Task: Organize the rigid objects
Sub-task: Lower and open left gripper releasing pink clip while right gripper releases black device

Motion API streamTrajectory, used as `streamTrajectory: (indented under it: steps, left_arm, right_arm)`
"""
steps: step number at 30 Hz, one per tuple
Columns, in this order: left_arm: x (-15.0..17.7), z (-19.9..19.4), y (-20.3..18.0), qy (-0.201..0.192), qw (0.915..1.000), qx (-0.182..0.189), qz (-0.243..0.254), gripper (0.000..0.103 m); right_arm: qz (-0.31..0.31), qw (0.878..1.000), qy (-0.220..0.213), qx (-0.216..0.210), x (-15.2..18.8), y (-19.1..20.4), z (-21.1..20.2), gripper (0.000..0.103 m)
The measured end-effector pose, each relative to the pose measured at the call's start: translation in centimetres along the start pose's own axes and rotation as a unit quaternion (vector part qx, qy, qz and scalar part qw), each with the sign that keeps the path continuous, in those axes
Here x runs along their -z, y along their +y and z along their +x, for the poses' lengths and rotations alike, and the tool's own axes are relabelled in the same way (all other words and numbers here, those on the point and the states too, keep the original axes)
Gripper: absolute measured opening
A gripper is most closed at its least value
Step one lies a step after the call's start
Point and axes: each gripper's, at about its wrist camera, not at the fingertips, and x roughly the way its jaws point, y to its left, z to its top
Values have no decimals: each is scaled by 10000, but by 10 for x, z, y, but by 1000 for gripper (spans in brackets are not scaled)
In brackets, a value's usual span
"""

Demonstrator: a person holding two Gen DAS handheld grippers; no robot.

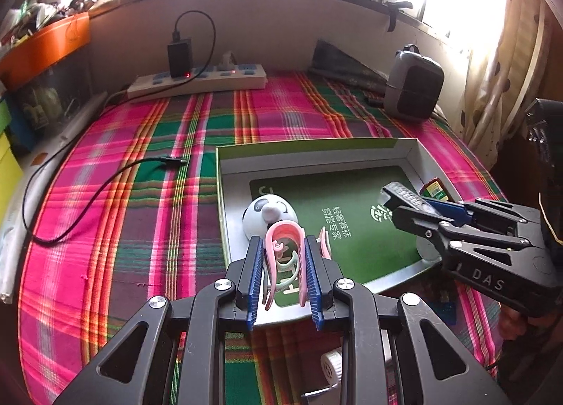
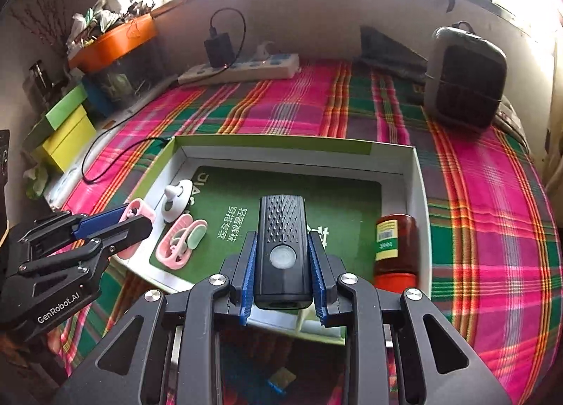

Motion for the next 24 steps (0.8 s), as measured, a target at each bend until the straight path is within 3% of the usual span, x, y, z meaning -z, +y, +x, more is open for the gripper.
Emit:
streamTrajectory:
  steps: [24]
  left_arm:
    - [2, 17, 2, 213, 9997, 66, -70, 22]
  right_arm:
    - [-111, 9998, 130, 125, -2, -1, 20, 28]
